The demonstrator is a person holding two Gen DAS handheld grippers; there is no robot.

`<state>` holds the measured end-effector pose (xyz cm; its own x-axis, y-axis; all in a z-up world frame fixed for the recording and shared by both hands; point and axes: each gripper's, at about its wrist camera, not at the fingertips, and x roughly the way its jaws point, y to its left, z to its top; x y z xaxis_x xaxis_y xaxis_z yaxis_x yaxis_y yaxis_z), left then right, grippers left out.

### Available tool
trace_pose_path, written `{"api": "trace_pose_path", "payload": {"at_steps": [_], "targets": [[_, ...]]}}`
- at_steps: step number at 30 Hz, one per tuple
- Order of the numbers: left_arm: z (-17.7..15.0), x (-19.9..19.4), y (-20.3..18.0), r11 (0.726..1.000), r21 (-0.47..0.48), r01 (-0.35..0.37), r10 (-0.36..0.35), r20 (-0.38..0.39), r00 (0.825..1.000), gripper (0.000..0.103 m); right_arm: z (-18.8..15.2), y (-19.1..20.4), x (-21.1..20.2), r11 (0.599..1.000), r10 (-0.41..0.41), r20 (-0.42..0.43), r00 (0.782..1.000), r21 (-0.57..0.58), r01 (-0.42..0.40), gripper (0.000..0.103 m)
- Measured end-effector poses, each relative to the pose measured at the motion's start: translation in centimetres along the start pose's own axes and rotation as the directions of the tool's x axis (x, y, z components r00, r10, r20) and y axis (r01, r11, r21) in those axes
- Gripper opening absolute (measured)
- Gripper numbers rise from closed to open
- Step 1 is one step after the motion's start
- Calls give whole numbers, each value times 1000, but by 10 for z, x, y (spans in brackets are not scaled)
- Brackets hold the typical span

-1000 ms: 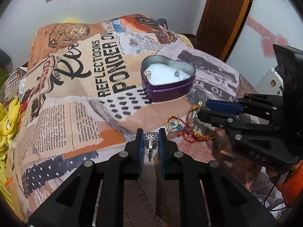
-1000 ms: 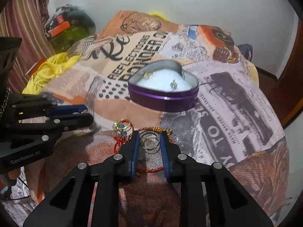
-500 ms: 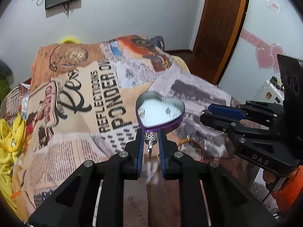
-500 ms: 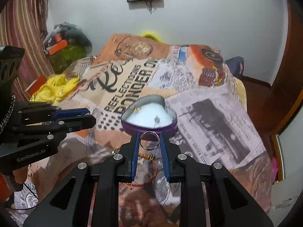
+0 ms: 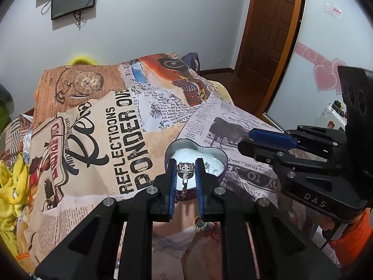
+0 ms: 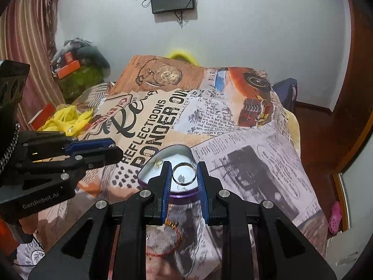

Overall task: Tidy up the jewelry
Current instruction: 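Drop the silver ring into the tin with the left tool while the right tool carries its ring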

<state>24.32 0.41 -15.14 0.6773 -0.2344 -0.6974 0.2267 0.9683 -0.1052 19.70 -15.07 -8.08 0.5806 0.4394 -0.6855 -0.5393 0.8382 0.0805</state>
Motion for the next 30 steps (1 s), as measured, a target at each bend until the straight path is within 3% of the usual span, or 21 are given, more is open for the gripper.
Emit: {"api": "trace_pose_path", "payload": {"at_steps": [21,30], "targets": [[-2,64,10,997,-29,68,-70,-117,991,14,15,-5,60,997,70,-103,992,-17,-72,20],[-1,62,15,997,-46,67,-72,-108,992,14,17,-9,68,996,86,-126,988,-10,-88,20]]}}
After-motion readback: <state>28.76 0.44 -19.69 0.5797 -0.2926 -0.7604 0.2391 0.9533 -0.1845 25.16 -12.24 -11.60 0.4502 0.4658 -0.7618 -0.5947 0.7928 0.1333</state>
